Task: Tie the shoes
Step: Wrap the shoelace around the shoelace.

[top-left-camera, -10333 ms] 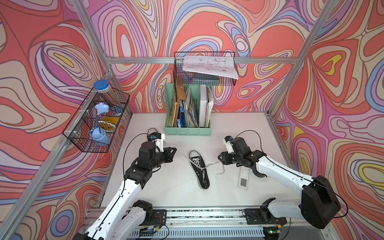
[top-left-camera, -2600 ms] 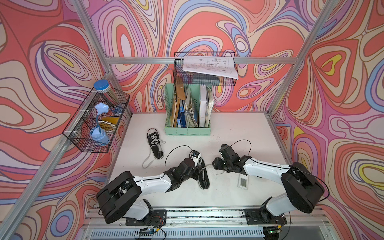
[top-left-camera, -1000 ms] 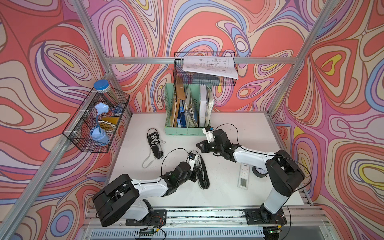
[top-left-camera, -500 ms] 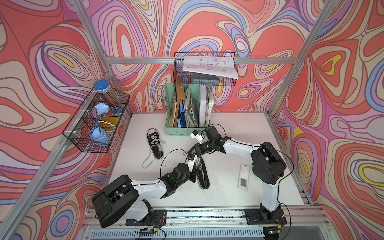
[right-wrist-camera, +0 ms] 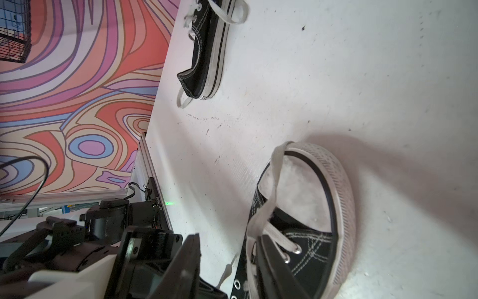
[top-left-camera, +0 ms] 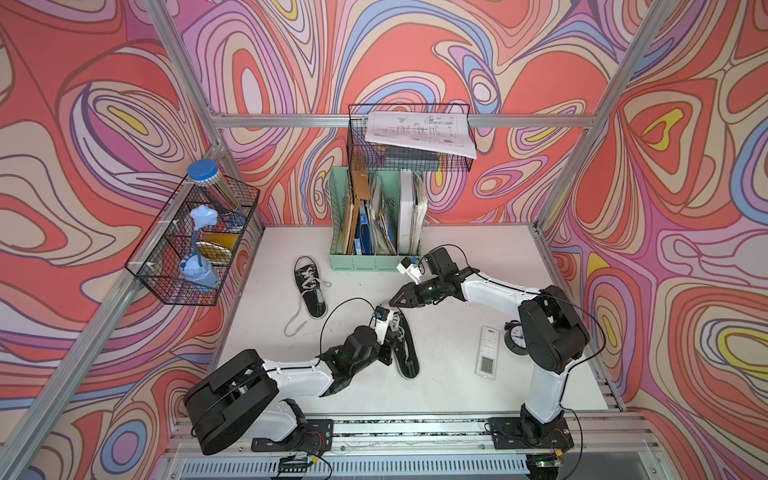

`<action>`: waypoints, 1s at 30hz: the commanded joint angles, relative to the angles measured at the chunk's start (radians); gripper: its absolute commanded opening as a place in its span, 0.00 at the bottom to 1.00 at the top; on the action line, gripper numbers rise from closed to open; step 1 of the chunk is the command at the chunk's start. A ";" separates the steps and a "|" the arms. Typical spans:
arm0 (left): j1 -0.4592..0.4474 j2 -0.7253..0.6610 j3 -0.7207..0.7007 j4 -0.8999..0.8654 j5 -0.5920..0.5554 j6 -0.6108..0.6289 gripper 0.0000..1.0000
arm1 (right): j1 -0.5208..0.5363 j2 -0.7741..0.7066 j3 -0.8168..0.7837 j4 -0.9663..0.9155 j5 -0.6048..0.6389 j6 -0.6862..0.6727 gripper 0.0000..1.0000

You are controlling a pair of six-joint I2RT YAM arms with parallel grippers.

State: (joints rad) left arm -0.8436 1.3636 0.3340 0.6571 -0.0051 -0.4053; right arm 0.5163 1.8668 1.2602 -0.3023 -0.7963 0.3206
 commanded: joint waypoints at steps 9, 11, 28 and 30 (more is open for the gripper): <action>0.066 0.020 -0.009 0.041 0.119 -0.019 0.00 | -0.063 -0.132 -0.093 0.027 0.005 0.015 0.48; 0.073 0.019 -0.007 0.042 0.136 -0.014 0.00 | -0.067 -0.159 -0.121 0.052 0.013 0.023 0.49; 0.116 0.032 0.016 0.052 0.313 0.020 0.00 | 0.045 -0.198 -0.445 0.604 0.048 0.311 0.61; 0.116 0.032 0.015 0.051 0.310 0.017 0.00 | 0.068 -0.181 -0.448 0.622 0.055 0.326 0.61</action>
State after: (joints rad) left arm -0.7330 1.3895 0.3336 0.6811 0.2848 -0.4076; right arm 0.5568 1.6642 0.8268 0.2169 -0.7681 0.5850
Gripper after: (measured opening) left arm 0.063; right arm 0.606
